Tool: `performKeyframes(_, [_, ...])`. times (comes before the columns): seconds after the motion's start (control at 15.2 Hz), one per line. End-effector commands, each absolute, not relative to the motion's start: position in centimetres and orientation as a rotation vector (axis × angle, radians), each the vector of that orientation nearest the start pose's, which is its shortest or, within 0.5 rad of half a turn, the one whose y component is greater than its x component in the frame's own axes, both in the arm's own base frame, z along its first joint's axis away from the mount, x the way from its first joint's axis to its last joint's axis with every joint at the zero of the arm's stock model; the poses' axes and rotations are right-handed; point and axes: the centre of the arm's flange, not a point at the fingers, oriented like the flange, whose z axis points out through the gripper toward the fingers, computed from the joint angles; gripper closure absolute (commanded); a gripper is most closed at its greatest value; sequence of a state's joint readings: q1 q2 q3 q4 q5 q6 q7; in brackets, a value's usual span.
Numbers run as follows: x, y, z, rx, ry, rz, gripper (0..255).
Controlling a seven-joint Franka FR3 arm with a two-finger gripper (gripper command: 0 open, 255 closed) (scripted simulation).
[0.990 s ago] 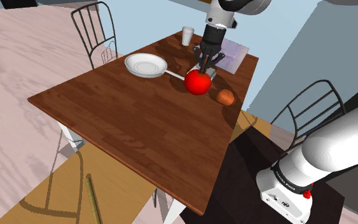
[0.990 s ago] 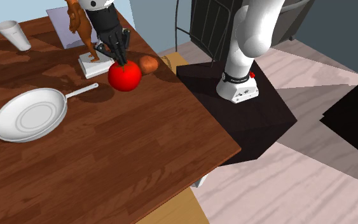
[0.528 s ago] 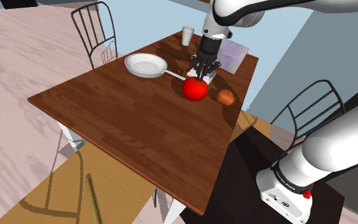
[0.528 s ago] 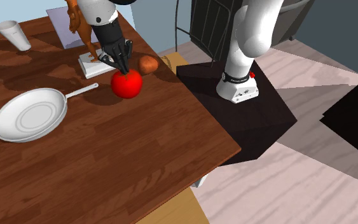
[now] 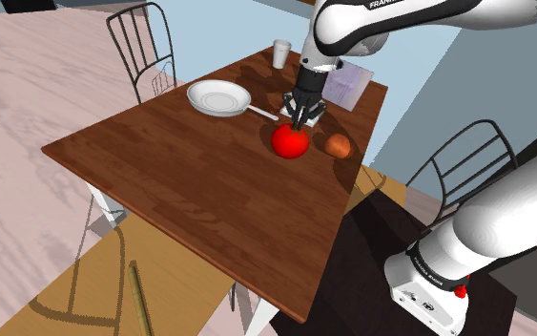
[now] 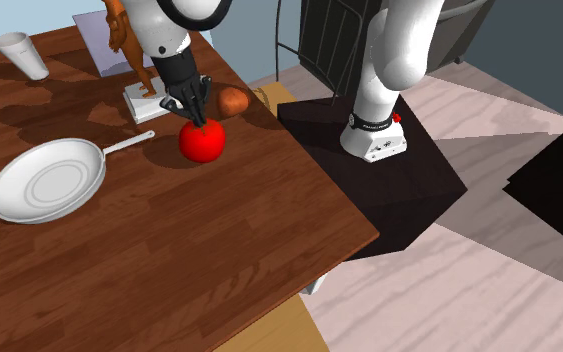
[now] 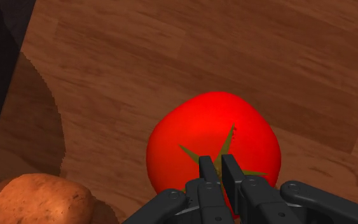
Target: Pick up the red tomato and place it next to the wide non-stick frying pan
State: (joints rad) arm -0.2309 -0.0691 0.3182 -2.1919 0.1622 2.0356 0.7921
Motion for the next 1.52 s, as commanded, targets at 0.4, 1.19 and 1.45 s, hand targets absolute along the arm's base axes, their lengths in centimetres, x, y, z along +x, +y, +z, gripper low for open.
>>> performKeyframes(0.4, [50.7,5.5,40.6,-2.831,1.173,0.202,0])
performKeyframes(1.19, [51.2,4.9,45.6,-2.831,1.173,0.202,0])
performKeyframes(1.45, [51.2,4.9,45.6,-2.831,1.173,0.202,0])
